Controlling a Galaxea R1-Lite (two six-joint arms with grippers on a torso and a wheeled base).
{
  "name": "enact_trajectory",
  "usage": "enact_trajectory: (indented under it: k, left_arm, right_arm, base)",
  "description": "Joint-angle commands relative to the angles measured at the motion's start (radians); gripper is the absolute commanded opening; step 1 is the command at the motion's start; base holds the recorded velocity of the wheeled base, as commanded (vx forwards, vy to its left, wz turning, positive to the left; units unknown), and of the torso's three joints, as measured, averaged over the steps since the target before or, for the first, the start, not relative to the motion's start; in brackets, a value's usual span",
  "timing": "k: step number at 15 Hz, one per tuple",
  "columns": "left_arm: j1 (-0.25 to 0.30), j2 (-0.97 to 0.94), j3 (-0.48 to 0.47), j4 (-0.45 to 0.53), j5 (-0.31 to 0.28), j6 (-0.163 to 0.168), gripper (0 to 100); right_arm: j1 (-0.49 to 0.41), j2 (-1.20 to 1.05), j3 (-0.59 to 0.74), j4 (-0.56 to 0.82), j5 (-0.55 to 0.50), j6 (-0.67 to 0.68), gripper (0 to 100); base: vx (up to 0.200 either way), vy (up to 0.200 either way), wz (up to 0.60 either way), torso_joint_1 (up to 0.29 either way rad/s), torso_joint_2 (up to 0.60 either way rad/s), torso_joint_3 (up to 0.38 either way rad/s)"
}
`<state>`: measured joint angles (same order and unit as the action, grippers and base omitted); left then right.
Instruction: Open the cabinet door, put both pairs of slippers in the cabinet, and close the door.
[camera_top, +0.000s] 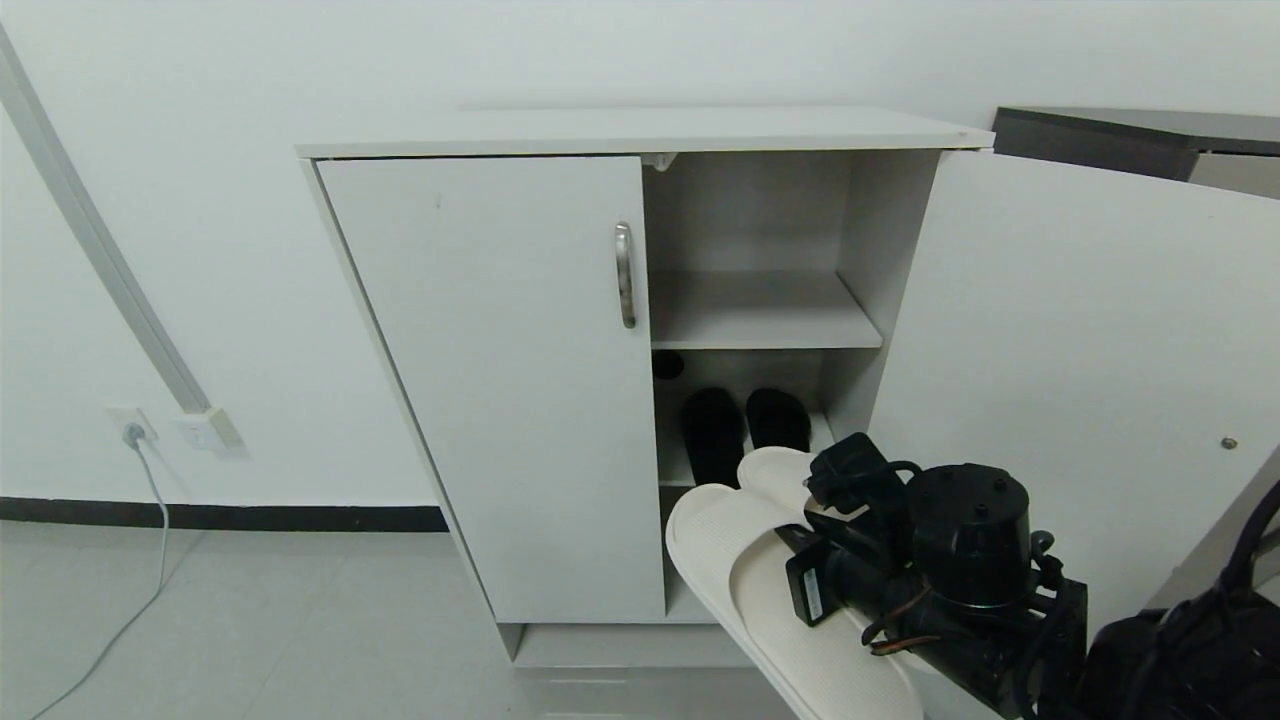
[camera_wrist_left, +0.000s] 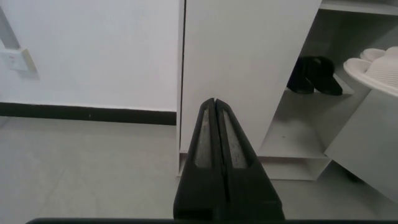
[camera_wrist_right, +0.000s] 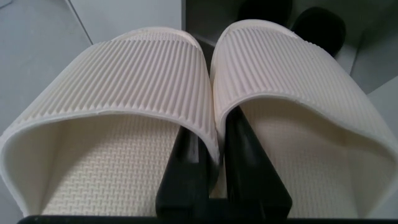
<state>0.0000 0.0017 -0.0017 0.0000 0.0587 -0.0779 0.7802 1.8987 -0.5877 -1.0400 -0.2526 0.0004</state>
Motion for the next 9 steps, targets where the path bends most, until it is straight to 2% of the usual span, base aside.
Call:
enact_trajectory:
  k: [1,4,6,9]
  left_arm:
    - [0.000,0.000,0.000,0.000,0.000,0.000,0]
    - [0.000,0.000,0.000,0.000,0.001,0.000,0]
    - [0.000,0.000,0.000,0.000,0.001,0.000,0]
    - [0.000,-0.002,0.000,0.000,0.001,0.000,0]
  right_arm:
    - [0.001,0.019,0.000,0.000,-0.002,0.000,0]
    - [0.001,0.019,0.000,0.000,-0.001,-0.002,0]
    - [0.001,0.017,0.003,-0.011,-0.001,0.003,0]
    - [0.002,0.025,0.003,-0.057,0.001,-0.003,0]
  base:
    - [0.000,0.000,0.00,0.000,0.00,0.000]
    - [0.000,0.000,0.00,0.000,0.00,0.000]
    - [0.000,0.000,-0.60,0.005,0.01,0.010]
    - [0.000,0.000,0.00,0.000,0.00,0.000]
